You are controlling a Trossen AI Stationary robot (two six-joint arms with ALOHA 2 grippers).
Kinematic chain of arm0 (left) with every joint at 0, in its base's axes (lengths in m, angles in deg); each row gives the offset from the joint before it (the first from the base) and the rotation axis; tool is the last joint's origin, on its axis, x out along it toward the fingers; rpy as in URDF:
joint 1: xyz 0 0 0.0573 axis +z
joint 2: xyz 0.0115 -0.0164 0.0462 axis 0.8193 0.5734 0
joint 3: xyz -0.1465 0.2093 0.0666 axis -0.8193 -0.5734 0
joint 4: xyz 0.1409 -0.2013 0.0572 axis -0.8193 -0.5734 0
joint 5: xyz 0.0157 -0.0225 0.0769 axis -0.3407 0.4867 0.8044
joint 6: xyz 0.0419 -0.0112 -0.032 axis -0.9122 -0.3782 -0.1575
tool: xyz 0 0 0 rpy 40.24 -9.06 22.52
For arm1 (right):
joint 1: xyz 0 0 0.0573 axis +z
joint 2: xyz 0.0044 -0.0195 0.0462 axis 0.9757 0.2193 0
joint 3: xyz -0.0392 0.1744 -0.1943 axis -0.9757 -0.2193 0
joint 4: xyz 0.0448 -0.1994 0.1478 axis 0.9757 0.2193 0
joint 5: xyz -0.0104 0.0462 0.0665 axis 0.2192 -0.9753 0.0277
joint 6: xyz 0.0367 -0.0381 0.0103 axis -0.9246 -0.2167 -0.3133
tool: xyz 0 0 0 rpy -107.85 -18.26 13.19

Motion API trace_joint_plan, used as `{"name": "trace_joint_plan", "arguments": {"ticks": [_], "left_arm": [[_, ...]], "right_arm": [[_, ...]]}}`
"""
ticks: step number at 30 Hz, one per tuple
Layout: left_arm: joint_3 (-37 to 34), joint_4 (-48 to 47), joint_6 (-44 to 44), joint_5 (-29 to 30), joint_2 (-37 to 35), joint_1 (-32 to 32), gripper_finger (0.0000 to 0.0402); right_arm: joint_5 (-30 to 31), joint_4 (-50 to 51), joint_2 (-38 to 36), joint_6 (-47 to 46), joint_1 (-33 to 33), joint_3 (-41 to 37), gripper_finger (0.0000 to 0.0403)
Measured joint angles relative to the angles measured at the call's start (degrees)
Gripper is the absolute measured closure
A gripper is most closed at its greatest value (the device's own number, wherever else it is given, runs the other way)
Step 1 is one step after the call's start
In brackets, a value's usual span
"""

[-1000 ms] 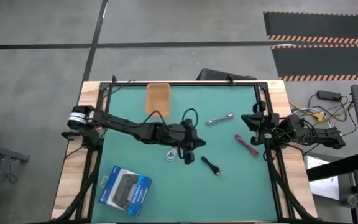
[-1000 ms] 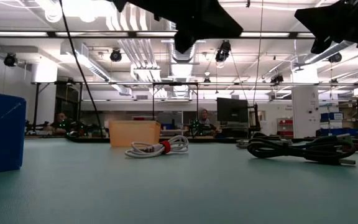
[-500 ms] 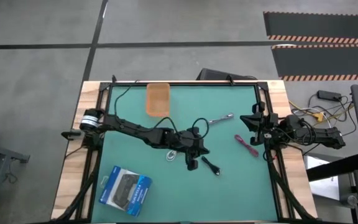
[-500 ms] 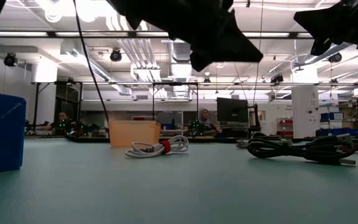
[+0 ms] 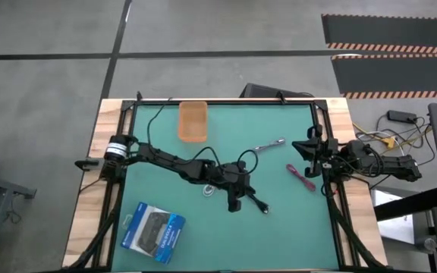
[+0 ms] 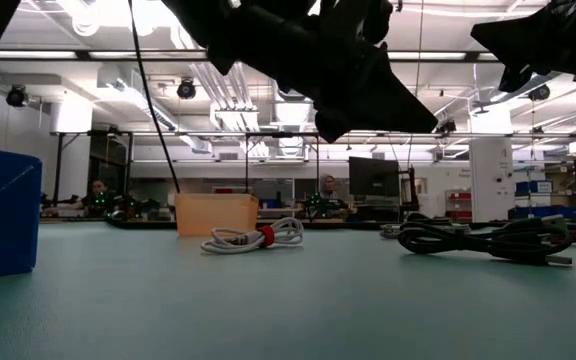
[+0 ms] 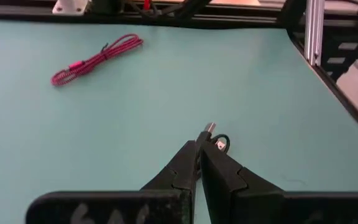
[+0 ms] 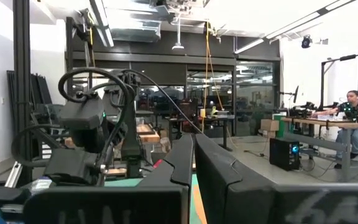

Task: Pick and place USB-C Cables
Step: Put the black charger cable into the orange bin

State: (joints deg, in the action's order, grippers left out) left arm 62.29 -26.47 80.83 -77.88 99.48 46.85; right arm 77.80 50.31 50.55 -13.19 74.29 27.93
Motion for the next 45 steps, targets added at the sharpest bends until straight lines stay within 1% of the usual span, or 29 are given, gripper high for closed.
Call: {"name": "trace_joint_plan", "arguments": {"ticks": [5, 9, 13, 15, 20, 25, 35, 45], "left_arm": [[-0.65, -0.09, -6.79, -0.13, 0.0, -0.55, 0.0396], [-0.88, 0.05, -7.72, -0.12, 0.0, -0.96, 0.0396], [-1.16, 0.04, -11.75, -0.09, -0.02, -1.26, 0.0396], [-1.24, 1.29, -11.8, 0.02, 0.16, -1.61, 0.0396], [-1.35, 5.33, -11.67, 0.09, 3.29, -3.06, 0.0396], [-1.22, 9.06, -11.6, 0.15, 5.7, -3.15, 0.0396], [-1.29, 11.42, -13.5, 0.26, 5.79, -2.71, 0.0396], [-1.42, 11.2, -13.5, 0.26, 5.79, -2.69, 0.0393]], "right_arm": [[0.0, 1.17, 0.0, -0.63, 0.02, 0.0, 0.0394], [0.0, 1.38, 0.0, -1.1, 0.02, 0.0, 0.0394], [0.0, 1.69, 0.0, -2.95, 0.02, 0.0, 0.0394], [-0.02, 2.21, 0.0, -3.51, 0.02, 0.0, 0.0394], [-0.02, 2.98, -0.01, -4.04, 0.02, 0.0, 0.0394], [-0.04, 3.07, -0.03, -4.55, 0.01, 0.0, 0.0394], [-0.03, 3.16, -0.02, -4.45, 0.01, 0.0, 0.0394], [-0.02, 3.18, -0.02, -4.37, 0.02, 0.0, 0.0394]]}}
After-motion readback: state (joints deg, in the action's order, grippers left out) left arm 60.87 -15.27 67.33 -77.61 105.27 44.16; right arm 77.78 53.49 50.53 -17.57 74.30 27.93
